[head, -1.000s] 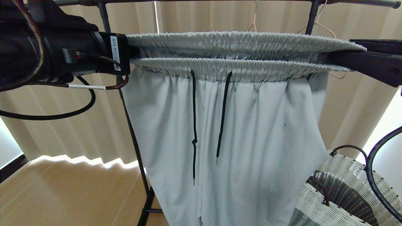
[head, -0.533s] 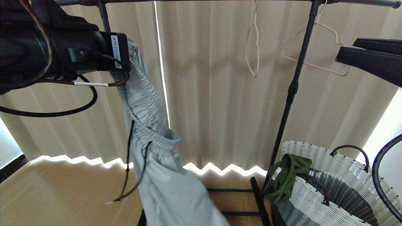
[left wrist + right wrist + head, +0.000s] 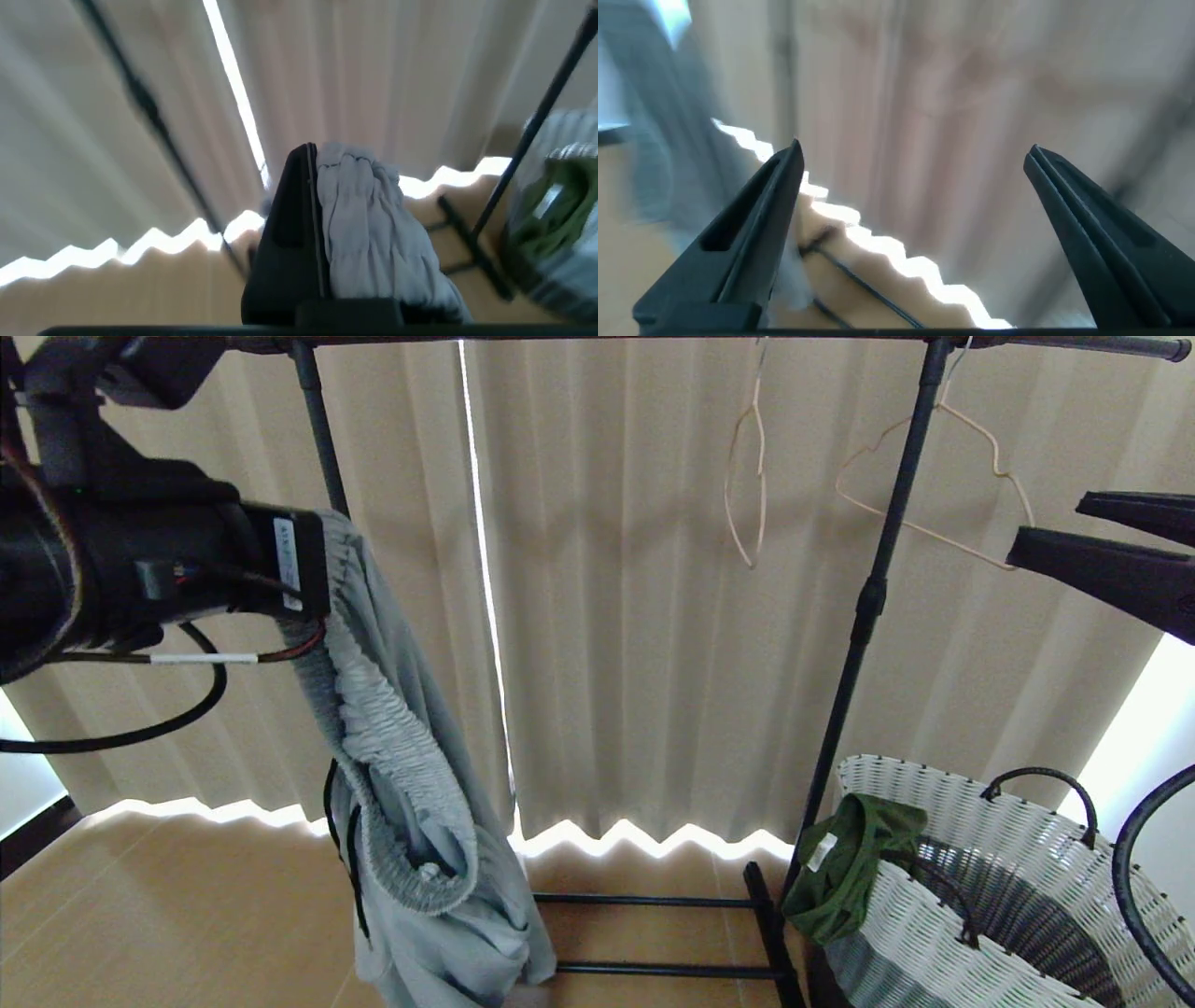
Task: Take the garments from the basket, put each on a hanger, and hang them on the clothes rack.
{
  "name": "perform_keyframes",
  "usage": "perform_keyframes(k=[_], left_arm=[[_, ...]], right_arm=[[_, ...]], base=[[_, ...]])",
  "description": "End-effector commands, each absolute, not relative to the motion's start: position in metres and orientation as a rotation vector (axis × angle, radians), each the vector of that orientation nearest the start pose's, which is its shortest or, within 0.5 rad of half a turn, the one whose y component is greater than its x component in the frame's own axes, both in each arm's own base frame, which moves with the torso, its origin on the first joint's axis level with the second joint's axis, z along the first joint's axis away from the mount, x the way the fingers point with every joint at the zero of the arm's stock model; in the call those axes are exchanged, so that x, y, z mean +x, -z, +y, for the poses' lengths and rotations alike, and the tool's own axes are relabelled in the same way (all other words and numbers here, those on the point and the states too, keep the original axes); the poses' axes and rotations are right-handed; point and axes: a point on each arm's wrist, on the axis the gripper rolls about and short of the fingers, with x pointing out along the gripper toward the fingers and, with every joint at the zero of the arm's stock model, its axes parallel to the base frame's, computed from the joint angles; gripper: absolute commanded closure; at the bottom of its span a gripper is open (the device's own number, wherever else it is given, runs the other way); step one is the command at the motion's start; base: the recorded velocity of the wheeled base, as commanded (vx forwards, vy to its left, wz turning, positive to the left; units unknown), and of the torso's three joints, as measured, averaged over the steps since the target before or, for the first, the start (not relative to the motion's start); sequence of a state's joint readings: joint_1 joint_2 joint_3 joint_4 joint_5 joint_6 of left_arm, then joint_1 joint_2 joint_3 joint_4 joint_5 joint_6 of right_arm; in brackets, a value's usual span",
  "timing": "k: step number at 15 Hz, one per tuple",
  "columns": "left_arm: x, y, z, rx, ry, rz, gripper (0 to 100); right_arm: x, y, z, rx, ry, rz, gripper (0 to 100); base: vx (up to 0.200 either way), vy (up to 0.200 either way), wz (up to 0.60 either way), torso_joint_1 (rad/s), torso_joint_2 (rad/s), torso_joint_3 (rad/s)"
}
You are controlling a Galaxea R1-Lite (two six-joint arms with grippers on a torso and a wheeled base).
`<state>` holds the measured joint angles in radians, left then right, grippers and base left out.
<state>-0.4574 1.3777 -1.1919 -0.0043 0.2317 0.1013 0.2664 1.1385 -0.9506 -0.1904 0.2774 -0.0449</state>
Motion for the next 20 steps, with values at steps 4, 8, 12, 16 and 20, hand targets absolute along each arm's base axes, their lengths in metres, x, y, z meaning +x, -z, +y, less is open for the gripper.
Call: perform_keyframes(k=[4,8,12,16,20], left_arm=[[0.162,-0.274,-0.049,0.106,0.133,0.256,100],[0.137,-0.257,-0.04,0.111,0.126,0.271,100],[0.121,-0.239,-0.034,0.115,0.114,0.299,100],[0.11,-0.249,-0.025,0.094,0.064,0.239,100],[0.11,-0.247,-0.021,0.091,0.035,0.242,100]], right_arm=[[0.149,-0.269,0.013,-0.102,-0.326,0.11,0],[0.153,-0.26,-0.002,-0.178,-0.152,0.155,0],[0.158,-0.25,-0.007,-0.228,-0.045,0.203,0],[0.158,-0.25,-0.008,-0.264,-0.012,0.202,0],[0.158,-0.25,-0.009,-0.292,0.032,0.209,0]], base=[[0.0,0.0,0.0,0.0,0.0,0.0],[0.0,0.0,0.0,0.0,0.0,0.0],[0.0,0.0,0.0,0.0,0.0,0.0],[0.0,0.0,0.0,0.0,0.0,0.0],[0.0,0.0,0.0,0.0,0.0,0.0]])
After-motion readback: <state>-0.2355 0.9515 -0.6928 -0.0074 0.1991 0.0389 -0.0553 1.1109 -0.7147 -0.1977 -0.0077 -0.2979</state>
